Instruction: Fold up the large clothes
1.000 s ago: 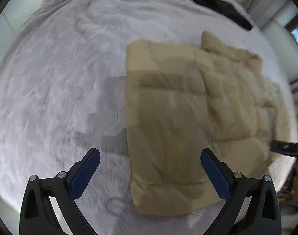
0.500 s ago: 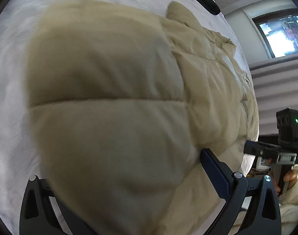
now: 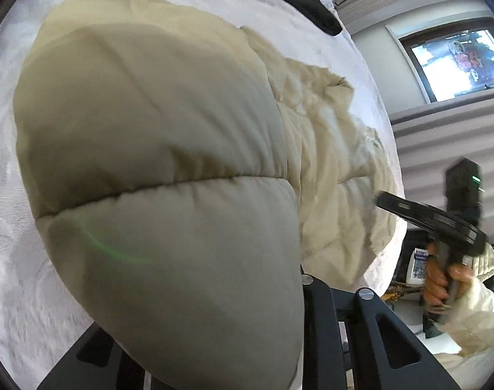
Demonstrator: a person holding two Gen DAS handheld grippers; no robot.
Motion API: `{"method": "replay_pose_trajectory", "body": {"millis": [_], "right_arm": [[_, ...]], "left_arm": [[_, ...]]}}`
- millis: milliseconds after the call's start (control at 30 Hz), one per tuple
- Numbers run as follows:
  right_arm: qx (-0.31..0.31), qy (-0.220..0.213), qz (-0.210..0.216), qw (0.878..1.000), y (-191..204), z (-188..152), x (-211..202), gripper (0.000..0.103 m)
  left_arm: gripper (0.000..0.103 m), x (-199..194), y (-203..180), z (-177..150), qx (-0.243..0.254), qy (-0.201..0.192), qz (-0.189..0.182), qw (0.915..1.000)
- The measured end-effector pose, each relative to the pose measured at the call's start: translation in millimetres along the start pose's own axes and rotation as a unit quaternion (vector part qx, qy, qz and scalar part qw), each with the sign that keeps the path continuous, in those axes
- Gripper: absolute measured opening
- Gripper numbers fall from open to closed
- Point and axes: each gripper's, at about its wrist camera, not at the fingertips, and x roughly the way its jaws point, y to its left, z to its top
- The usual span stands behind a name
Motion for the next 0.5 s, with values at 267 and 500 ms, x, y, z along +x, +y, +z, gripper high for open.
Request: {"method": "replay_pose_trajectory", "body": {"millis": [267,500], "right_arm": [[-0.012,0.021,0.063,0.998,0.0,32.4,72.1,0.014],[0.008,0.049,0.121,0.991,-24.6,39.5,101.3,0.009]], "left_arm": [[0.025,-36.6,-96.8,4.9,0.014,-0.035,0.046,0.9982],[0.025,-7.6,-197.3,22.8,0.028,-0.019,0.12,0.9922]]}}
